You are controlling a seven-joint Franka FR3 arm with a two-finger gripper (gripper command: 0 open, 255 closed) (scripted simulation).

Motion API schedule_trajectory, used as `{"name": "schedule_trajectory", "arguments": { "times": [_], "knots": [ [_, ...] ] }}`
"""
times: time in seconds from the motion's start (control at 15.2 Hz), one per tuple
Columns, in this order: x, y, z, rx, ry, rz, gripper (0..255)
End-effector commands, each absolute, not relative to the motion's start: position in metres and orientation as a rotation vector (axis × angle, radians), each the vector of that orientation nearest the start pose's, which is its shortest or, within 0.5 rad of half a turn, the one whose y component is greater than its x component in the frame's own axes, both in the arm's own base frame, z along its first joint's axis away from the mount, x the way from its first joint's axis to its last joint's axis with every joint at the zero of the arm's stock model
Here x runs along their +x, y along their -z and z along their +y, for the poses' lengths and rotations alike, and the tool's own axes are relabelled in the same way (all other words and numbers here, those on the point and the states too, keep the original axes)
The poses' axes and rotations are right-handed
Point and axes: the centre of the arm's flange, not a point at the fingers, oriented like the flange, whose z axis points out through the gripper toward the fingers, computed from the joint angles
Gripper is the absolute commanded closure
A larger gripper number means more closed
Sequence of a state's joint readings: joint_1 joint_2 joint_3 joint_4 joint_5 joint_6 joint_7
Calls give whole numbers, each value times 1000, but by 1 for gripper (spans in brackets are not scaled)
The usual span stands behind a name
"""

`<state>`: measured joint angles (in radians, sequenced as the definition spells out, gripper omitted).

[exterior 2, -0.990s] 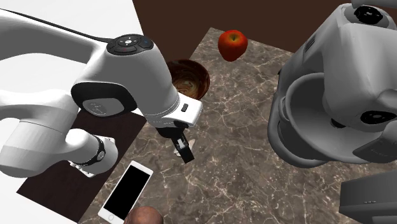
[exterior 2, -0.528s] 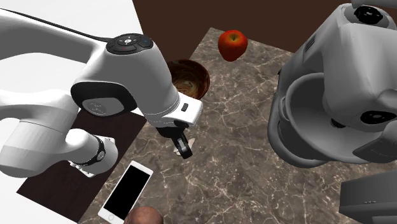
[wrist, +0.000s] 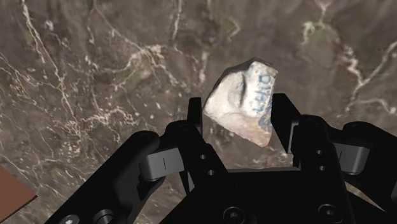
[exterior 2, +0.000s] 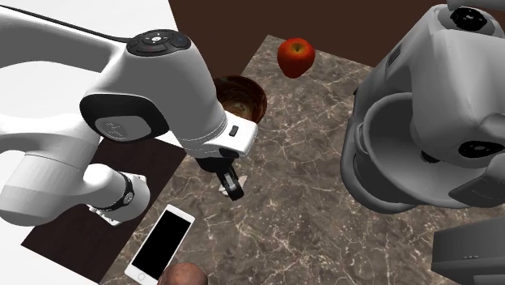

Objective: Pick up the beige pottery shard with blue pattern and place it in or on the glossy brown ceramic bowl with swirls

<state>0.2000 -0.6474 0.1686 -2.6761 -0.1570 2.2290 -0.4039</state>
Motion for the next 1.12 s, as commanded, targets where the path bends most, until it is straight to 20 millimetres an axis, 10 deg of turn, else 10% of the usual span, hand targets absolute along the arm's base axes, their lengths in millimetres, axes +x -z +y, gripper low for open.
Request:
{"name": "schedule_trajectory", "arguments": {
  "times": [0.0,1.06],
  "knots": [
    [342,-460,127,-3080,306,-1363,255],
    [342,-545,127,-3080,306,-1363,255]
  ]
}}
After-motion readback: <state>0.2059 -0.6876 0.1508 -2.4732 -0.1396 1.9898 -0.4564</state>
